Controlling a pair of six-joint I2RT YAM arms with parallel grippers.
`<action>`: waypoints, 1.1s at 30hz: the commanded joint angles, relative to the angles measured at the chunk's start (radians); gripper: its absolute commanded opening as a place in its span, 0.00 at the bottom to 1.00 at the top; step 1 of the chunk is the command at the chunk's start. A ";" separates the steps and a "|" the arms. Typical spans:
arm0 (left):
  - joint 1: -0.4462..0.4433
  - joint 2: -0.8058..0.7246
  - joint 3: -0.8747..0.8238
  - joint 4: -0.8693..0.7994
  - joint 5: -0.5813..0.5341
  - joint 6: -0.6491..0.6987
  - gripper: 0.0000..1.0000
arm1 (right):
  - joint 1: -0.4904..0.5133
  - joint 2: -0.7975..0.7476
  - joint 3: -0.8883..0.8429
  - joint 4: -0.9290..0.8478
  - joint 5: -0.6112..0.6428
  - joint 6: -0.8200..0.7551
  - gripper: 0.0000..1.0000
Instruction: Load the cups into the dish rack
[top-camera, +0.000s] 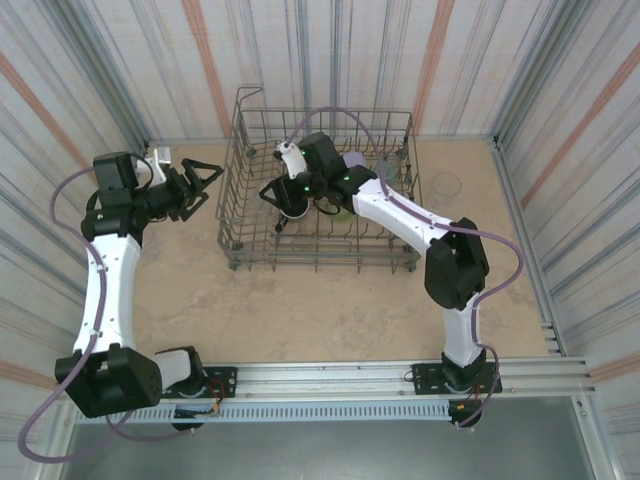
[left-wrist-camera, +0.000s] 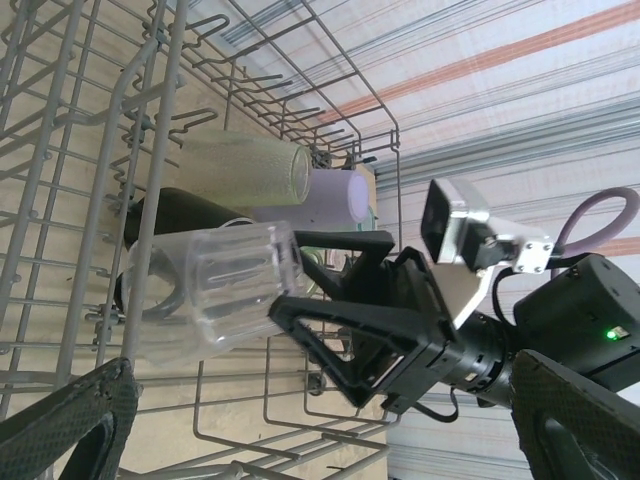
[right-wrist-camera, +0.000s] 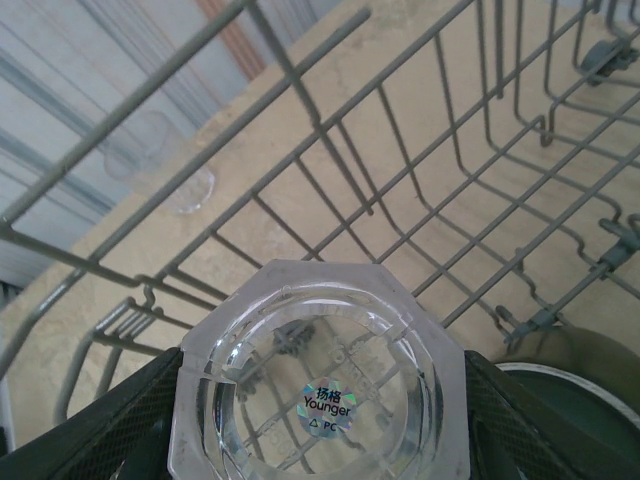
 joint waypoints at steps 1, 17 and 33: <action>0.013 -0.025 0.031 -0.026 0.019 0.033 0.99 | 0.032 0.005 0.028 0.009 0.030 -0.073 0.45; 0.043 -0.025 0.029 -0.003 0.049 0.008 0.99 | 0.140 -0.043 -0.153 0.163 0.163 -0.168 0.45; 0.046 -0.023 0.013 0.015 0.044 -0.005 0.99 | 0.215 -0.051 -0.204 0.188 0.240 -0.260 0.45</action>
